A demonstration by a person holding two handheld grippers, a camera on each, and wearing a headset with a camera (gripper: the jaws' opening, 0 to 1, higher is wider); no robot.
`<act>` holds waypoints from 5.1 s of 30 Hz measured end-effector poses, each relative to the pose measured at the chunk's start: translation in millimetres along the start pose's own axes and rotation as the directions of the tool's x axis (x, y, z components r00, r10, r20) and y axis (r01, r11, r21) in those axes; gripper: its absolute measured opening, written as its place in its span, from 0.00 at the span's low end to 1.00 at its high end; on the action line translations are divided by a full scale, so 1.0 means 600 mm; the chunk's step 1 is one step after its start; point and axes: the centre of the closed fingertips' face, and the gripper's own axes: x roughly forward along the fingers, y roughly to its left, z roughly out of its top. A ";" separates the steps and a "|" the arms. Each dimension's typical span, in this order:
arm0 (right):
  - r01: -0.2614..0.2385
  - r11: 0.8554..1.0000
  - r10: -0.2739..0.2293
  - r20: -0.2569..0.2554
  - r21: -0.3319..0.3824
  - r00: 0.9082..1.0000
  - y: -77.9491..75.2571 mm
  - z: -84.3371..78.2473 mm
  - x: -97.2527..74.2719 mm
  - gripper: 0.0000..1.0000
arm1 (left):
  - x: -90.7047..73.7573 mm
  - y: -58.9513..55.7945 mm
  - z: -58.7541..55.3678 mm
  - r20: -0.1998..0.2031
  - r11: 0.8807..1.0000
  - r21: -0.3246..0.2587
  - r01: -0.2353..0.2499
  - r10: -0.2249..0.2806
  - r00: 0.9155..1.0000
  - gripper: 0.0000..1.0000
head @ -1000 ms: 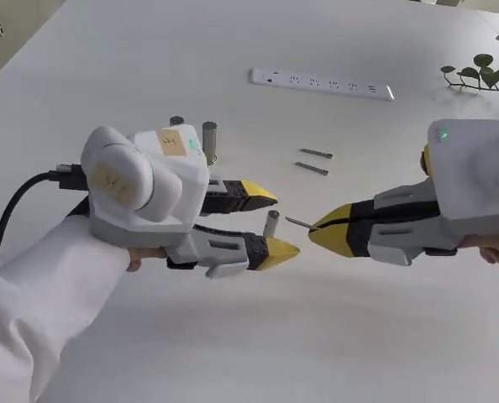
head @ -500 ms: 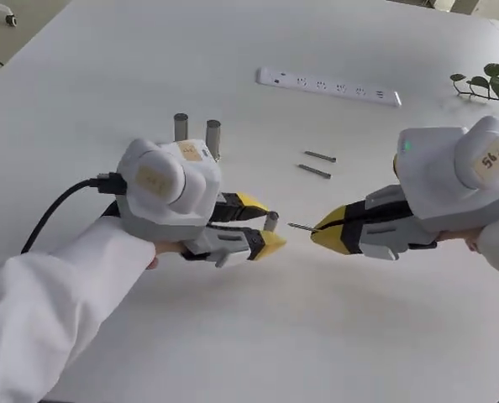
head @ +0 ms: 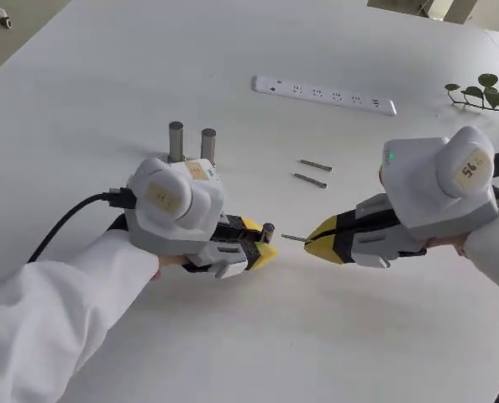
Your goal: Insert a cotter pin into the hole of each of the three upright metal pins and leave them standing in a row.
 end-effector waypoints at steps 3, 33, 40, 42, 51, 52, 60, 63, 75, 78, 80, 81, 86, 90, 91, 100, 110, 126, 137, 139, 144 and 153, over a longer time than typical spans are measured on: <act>-0.006 1.000 0.006 -0.002 0.000 1.000 0.002 0.004 0.003 0.00 | -0.001 -0.001 0.000 0.022 1.000 -0.010 0.013 -0.013 1.000 0.08; 0.020 1.000 -0.020 -0.001 -0.023 1.000 -0.002 0.031 0.032 0.00 | 0.001 -0.011 0.002 -0.009 0.996 0.069 0.049 -0.048 0.999 0.07; 0.010 0.998 -0.011 -0.009 -0.064 1.000 -0.003 0.041 0.045 0.00 | 0.002 -0.013 0.002 -0.018 0.996 0.075 0.049 -0.048 0.999 0.07; 0.003 0.996 -0.005 -0.016 -0.084 1.000 -0.001 0.041 0.045 0.00 | 0.001 -0.014 0.001 -0.024 0.996 0.077 0.051 -0.050 0.998 0.07; -0.033 0.977 0.018 -0.073 -0.210 0.997 0.002 0.039 0.045 0.00 | 0.004 -0.016 -0.002 -0.045 0.994 0.092 0.051 -0.047 0.998 0.07; -0.033 0.976 0.017 -0.076 -0.217 0.997 0.003 0.039 0.046 0.00 | 0.004 -0.015 -0.002 -0.049 0.995 0.089 0.048 -0.044 0.998 0.07; -0.030 0.979 0.012 -0.092 -0.201 0.996 0.000 0.041 0.045 0.00 | 0.006 -0.009 -0.006 -0.053 0.996 0.077 0.034 -0.030 0.998 0.08; -0.031 0.980 0.014 -0.089 -0.196 0.996 0.002 0.041 0.046 0.00 | 0.007 -0.008 -0.009 -0.053 0.996 0.082 0.033 -0.028 0.998 0.08; 0.009 0.985 -0.024 -0.082 -0.174 0.996 -0.005 0.042 0.050 0.22 | -0.022 -0.007 -0.019 -0.066 0.996 0.078 0.048 -0.043 0.997 0.41; -0.002 0.990 -0.006 -0.056 -0.141 0.998 0.005 0.046 0.048 0.21 | -0.044 -0.003 -0.016 -0.037 0.998 0.041 0.048 -0.046 0.998 0.43; 0.001 0.992 -0.007 -0.045 -0.126 0.999 0.007 0.047 0.047 0.21 | -0.060 -0.002 -0.012 -0.008 0.999 0.022 0.044 -0.044 0.999 0.60; 0.000 0.993 -0.005 -0.044 -0.122 0.999 0.008 0.047 0.047 0.22 | -0.069 -0.002 -0.011 -0.001 0.999 0.019 0.046 -0.046 0.999 0.68; -0.002 0.996 -0.001 -0.032 -0.087 0.999 0.010 0.043 0.049 0.21 | -0.100 -0.006 -0.014 0.040 0.995 -0.073 0.061 -0.058 0.997 0.83; 0.001 0.998 -0.002 -0.028 -0.065 1.000 0.010 0.041 0.049 0.21 | -0.122 -0.005 -0.025 0.036 0.995 -0.086 0.046 -0.043 0.998 0.99; -0.001 0.998 -0.001 -0.024 -0.061 1.000 0.011 0.042 0.050 0.21 | -0.125 -0.005 -0.028 0.031 0.995 -0.086 0.040 -0.038 0.999 0.99; -0.001 0.999 0.001 -0.015 -0.046 1.000 0.010 0.044 0.060 0.20 | -0.135 -0.013 -0.045 0.025 0.993 -0.119 0.021 -0.018 1.000 0.99; -0.025 0.999 0.024 -0.020 -0.047 1.000 0.016 0.042 0.072 0.13 | -0.133 -0.030 -0.029 0.056 0.990 -0.128 0.055 -0.048 0.997 0.99; -0.044 0.996 0.042 -0.029 -0.072 0.999 0.006 0.041 0.082 0.04 | -0.142 -0.021 -0.029 0.043 0.988 -0.141 0.065 -0.059 0.997 0.99; -0.064 0.992 0.063 -0.010 -0.106 0.998 -0.039 0.048 0.081 0.04 | -0.154 -0.006 -0.030 0.031 0.992 -0.120 0.036 -0.033 0.999 0.99; -0.069 0.991 0.069 -0.005 -0.117 0.998 -0.044 0.050 0.081 0.04 | -0.156 -0.010 -0.034 0.016 0.992 -0.120 0.048 -0.046 0.999 0.99; -0.085 0.989 0.085 0.001 -0.123 0.996 -0.058 0.059 0.085 0.04 | -0.161 -0.013 -0.039 0.000 0.992 -0.114 0.044 -0.044 0.999 0.99; -0.132 0.980 0.136 0.017 -0.150 0.991 -0.068 0.068 0.089 0.04 | -0.169 -0.022 -0.034 0.000 0.991 -0.124 0.042 -0.042 0.999 0.99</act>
